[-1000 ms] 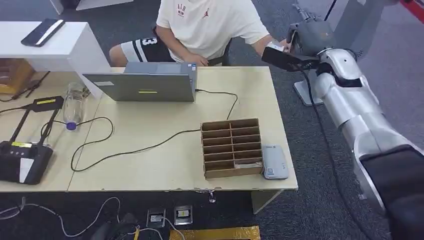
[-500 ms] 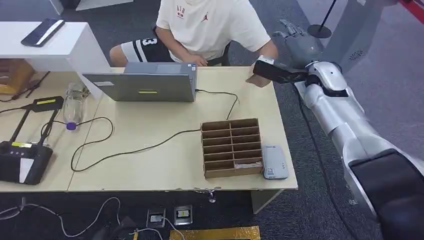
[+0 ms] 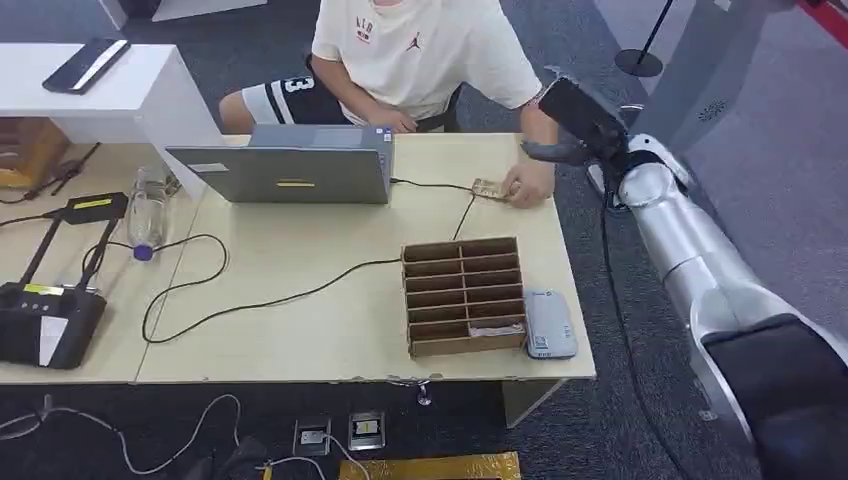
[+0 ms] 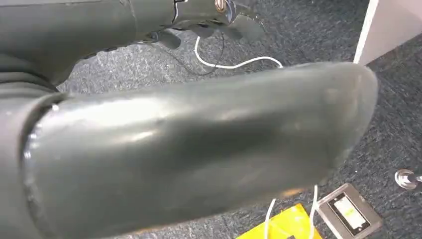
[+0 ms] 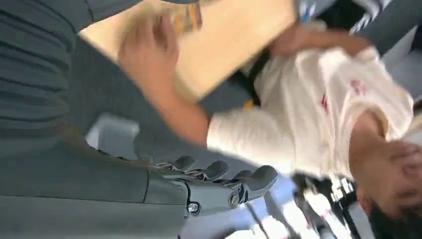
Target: Pass the card to the sensor for recognition and then transmit it.
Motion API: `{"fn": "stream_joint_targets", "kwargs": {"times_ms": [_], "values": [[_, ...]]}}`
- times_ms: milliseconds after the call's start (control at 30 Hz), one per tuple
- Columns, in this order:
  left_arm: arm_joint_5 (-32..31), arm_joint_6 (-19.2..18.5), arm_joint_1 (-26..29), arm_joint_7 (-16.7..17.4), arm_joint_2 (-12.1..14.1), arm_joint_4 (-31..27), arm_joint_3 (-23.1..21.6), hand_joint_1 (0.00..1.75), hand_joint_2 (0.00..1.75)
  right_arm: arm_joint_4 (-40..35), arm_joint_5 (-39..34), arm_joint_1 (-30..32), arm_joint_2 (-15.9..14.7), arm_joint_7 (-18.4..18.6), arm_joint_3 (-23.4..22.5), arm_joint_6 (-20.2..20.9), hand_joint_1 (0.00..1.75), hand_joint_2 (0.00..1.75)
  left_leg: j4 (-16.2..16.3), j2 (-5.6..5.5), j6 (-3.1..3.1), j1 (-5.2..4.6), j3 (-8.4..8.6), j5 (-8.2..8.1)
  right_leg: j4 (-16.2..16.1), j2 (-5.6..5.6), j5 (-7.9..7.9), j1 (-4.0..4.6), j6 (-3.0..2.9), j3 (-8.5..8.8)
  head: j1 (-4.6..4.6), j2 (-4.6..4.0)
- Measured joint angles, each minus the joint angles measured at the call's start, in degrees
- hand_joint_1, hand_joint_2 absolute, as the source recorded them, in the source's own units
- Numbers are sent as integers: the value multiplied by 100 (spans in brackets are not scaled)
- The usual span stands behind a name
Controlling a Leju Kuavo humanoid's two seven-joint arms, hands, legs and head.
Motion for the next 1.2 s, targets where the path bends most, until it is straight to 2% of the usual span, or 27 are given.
{"fn": "stream_joint_targets", "kwargs": {"times_ms": [100, 167, 233, 367, 500, 667, 967, 1200], "values": [[129, -4, 30, -2, 55, 0, 46, 0, 0, -1028, -349, 796, -307, 754, -153, 397, 0, 175, 0, -4, 0, 3, 3, -2, -6, -4, -1, 4, -1, 8, -2, 0], [223, -4, 59, -2, 94, 2, 85, 0, 0, -1790, -272, 1426, -531, 993, -229, 449, 0, 175, -1, -3, 0, 4, 1, -4, -6, -2, -1, 4, -1, 9, 0, 0], [265, 0, 89, -2, 127, 2, 109, 0, 0, -2378, -180, 1936, -689, 1105, -295, 473, 0, 175, -2, 8, -5, 2, -2, -9, -6, 5, -1, 1, -1, 4, -2, 0], [304, 2, 100, -2, 144, 2, 173, 0, 0, -3156, 84, 2500, -905, 1249, -352, 596, 0, 175, -3, 23, -5, 4, 4, -10, -8, 13, -2, 4, -2, 3, -2, 0], [321, 4, 166, -4, 168, 2, 223, 0, 0, -3833, 176, 3116, -1006, 1295, -365, 707, 0, 175, -4, 22, -5, 5, 2, -9, -7, 12, -2, 4, -2, 3, -4, 0], [321, 4, 200, -13, 175, 2, 227, 0, 0, -4405, 123, 3455, -1056, 1385, -372, 786, 0, 175, -4, 23, -6, 6, 3, -9, -6, 13, -2, 5, -2, 4, -4, 0], [317, 4, 250, -13, 173, 2, 227, 0, 0, -4888, 54, 3765, -1091, 1465, -376, 838, 0, 175, -4, 23, -6, 5, 2, -9, -7, 13, -2, 4, -2, 4, -4, 0], [293, 11, 296, -13, 177, 2, 227, 0, 0, -5232, -802, 4023, -1100, 1656, -514, 1162, 0, 175, -4, 23, -6, 5, 3, -9, -7, 13, -2, 5, -2, 3, -4, 0]]}}
